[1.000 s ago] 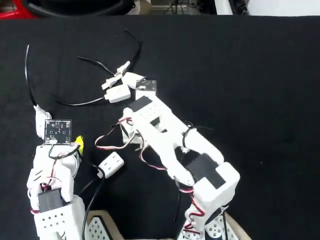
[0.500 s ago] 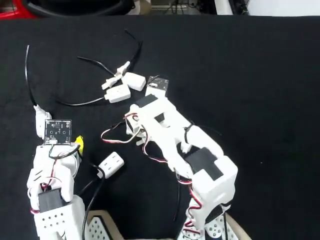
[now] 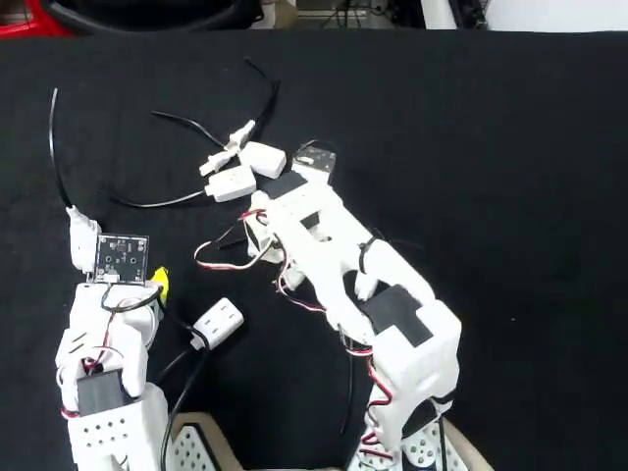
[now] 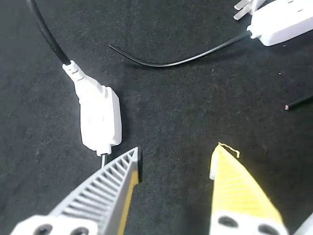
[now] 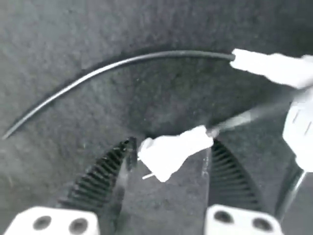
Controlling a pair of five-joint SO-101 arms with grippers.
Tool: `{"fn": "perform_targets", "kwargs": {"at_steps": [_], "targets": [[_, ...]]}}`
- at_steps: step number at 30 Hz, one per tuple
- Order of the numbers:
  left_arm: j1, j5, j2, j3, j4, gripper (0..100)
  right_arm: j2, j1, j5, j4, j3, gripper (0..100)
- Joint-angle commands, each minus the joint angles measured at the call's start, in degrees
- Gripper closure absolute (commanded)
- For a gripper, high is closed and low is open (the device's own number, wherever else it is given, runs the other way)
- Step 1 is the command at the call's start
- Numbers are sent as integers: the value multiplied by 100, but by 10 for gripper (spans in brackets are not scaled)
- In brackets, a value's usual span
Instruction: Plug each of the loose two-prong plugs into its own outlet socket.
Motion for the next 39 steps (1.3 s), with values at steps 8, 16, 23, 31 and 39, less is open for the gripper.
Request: {"fn": "perform_targets", "kwargs": {"at_steps": [8, 16, 23, 31, 39], "targets": [[75, -62, -9, 110, -132, 764, 13, 404, -360, -756, 198, 809], [75, -62, -9, 110, -132, 764, -13, 404, -220, -774, 154, 949], [75, -62, -9, 119, -132, 764, -22, 396, 255, -97, -268, 988], [75, -62, -9, 119, -123, 764, 356, 387, 2646, 1204, -1244, 987], [75, -62, -9, 119, -123, 764, 1455, 334, 5609, 1354, -1982, 984]]}}
